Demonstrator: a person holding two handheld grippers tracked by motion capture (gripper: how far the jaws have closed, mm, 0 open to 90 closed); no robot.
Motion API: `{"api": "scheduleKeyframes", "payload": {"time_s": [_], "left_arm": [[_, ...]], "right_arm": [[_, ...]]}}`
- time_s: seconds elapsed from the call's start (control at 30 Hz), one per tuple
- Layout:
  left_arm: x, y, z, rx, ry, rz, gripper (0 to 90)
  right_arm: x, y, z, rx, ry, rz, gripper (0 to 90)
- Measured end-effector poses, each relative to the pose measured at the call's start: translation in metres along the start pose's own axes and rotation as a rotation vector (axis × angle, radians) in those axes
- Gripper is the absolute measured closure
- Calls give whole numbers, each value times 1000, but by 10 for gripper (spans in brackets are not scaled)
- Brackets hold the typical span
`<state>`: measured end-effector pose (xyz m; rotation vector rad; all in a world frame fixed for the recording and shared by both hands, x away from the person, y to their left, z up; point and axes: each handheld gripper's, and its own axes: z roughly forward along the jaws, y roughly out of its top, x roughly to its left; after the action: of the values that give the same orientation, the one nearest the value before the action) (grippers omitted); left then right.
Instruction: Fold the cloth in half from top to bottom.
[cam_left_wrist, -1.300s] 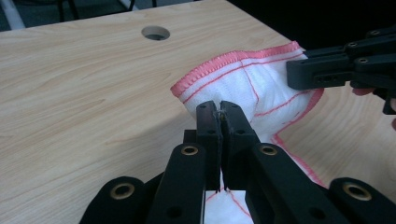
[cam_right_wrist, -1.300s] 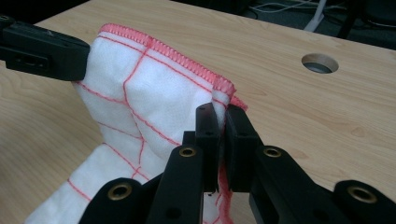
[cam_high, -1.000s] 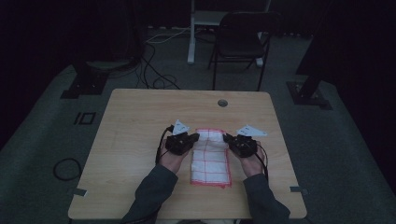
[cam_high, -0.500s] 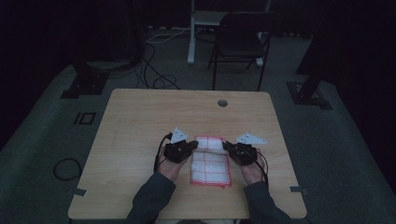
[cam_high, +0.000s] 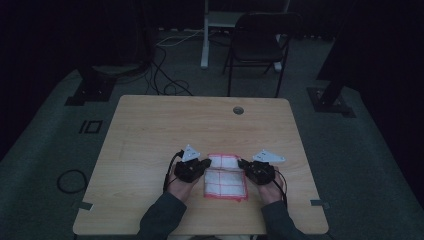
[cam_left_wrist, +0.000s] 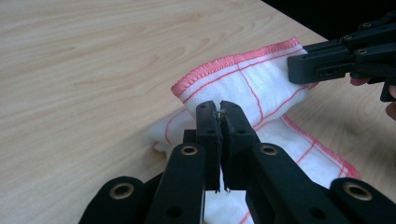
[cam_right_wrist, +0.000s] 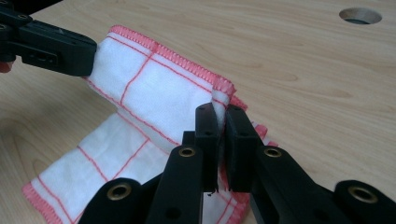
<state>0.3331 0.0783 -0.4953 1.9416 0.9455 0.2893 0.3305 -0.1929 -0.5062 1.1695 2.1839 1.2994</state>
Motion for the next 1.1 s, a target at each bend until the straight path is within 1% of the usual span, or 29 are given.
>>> {"api": "scheduleKeyframes", "payload": {"time_s": [0.13,0.27,0.47,0.6,0.77,0.83,0.9,0.93,1.1], "left_arm": [[0,-6,0,8,-7,-9,879],[-2,-10,1,17,-10,-8,879],[-3,-17,3,27,-21,-25,878],[-4,-22,5,38,-24,-27,878],[-5,-27,7,51,-27,-34,877],[-5,-29,7,54,-29,-43,870],[-5,-29,7,56,-34,-59,856],[-4,-28,6,52,-31,-54,851],[1,-17,-1,13,-14,-67,821]], "right_arm": [[3,-4,-1,8,-1,-16,859],[3,-7,-1,16,-1,-18,856],[6,-16,-1,26,-11,-21,854],[6,-19,-1,30,-16,-32,851],[7,-25,1,44,-10,-17,848],[7,-28,2,52,-13,-25,848],[9,-29,2,56,-22,-32,848],[9,-29,2,56,-23,-31,848],[10,-29,1,52,-29,-35,848]]}}
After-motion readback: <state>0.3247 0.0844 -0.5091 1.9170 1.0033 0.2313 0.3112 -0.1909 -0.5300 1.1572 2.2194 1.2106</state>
